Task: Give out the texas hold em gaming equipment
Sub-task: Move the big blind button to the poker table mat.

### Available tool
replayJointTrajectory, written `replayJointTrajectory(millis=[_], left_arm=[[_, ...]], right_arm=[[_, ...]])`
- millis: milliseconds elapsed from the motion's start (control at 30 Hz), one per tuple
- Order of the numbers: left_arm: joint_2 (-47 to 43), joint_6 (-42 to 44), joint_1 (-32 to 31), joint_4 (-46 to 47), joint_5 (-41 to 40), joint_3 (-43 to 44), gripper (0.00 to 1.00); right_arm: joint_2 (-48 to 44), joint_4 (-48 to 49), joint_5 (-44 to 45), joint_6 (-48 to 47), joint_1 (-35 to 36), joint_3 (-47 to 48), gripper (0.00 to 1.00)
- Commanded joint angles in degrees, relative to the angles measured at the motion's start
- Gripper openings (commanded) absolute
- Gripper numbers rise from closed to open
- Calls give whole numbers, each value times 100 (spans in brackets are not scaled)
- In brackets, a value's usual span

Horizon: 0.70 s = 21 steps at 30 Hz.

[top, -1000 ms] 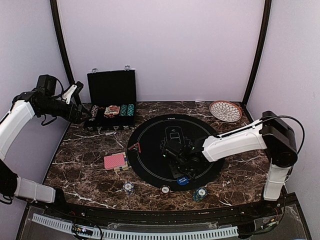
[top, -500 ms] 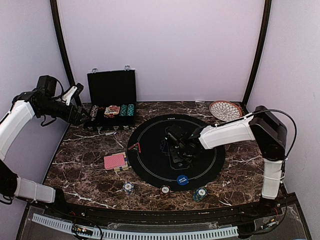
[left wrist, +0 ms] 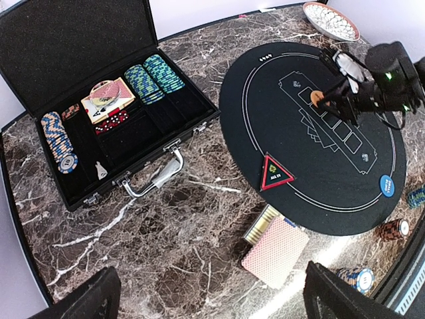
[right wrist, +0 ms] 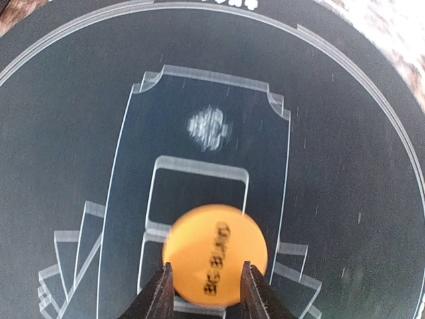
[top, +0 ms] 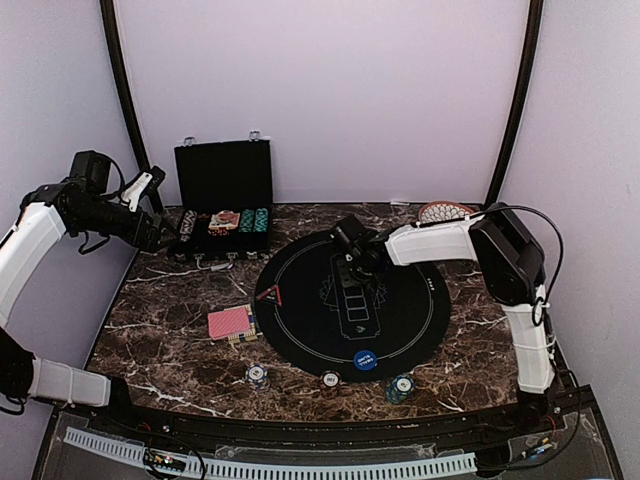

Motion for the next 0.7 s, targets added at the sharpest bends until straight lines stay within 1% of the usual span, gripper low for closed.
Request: replayJointTrajectory(millis=[0,200,367,433,500,567,667], left_arm=[[-123,97,32,-158,-6,8,99],[-102,171,32,-258,-24,28,99],[-78,214,32,-288,-29,64,99],[-58,220,32,-292,-26,81,99],[-33,218,32,-292,-18,102,99],[0,216,32,-288,-12,131,99],[41,213,32,-285,29,160,99]], right_arm=[[454,-27,-45,-291,-225,655,36],[1115,-146,-169,-452,-455,1620,35],[1626,-438,-223,-637,-551,2484,34],[1655,-555,-221,-741,-554,2763,38],[1512,-572,-254,-804,-554,2840,47],[1266,-502,-321,-832,-557,2721,55],[838,-349,-484,-785,-557,2294,60]])
